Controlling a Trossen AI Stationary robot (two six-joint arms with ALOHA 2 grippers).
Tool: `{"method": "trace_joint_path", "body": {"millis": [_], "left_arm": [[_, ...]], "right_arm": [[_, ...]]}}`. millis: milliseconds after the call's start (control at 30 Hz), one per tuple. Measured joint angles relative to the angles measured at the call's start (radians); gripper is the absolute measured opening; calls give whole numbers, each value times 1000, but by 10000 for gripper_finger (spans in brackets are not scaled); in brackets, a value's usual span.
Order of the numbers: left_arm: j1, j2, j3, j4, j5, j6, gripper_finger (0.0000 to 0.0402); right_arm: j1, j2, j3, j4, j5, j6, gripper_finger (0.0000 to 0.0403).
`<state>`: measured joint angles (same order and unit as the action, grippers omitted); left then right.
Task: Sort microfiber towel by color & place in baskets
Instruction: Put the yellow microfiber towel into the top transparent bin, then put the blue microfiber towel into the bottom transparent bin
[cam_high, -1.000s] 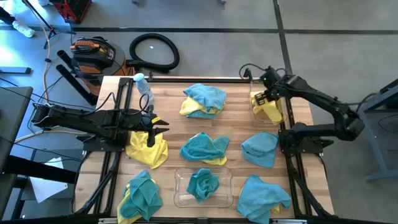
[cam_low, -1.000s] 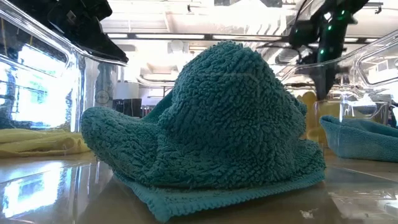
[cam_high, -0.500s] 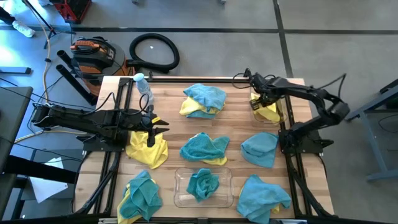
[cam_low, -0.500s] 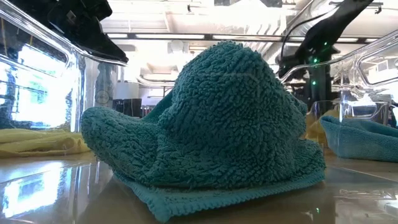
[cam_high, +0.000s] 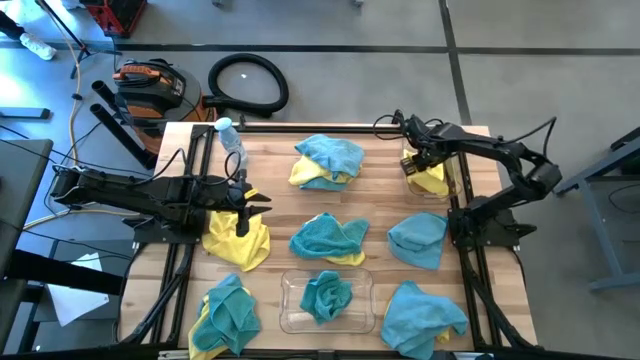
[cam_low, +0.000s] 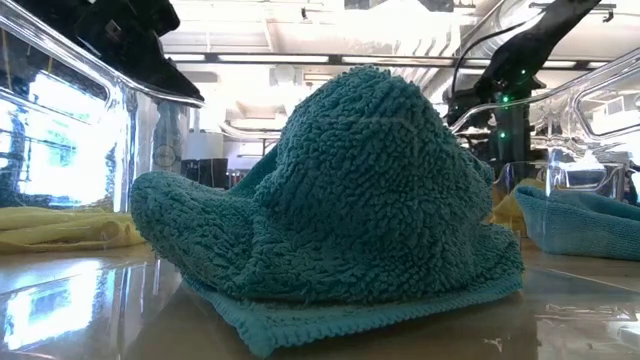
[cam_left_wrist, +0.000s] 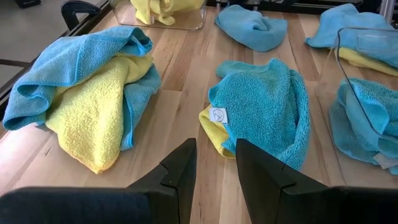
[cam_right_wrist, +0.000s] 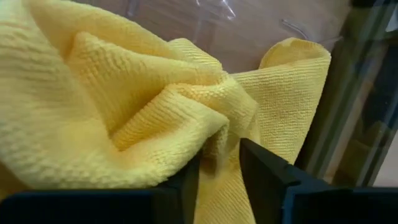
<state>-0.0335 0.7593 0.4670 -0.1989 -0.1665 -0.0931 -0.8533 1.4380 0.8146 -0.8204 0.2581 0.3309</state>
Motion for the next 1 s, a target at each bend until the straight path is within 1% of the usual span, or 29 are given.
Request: {"method": "trace_joint_path", "body": {"millis": [133,233,600,700,833,1000], "left_arm": [[0,0,0,-6,0,-2,103],[0,0,0,-14,0,-2,103],[0,0,0,-14,-4,-1,103],[0,0,0,-13,-23,0,103],[0,0,0,-12,-59,-1,103],[0,0,0,10,-61,-7,103]], "right_arm": [[0,-40,0,-2,-4,-25,150],[0,-105,0,-13,-5,-26,157],[0,-416,0,-138,-4,-18,145],[1,-492,0,-149,-5,-18,144],[17,-572,0,-151,-31,-18,144],[59,-638,0,-161,-52,-18,144]]}}
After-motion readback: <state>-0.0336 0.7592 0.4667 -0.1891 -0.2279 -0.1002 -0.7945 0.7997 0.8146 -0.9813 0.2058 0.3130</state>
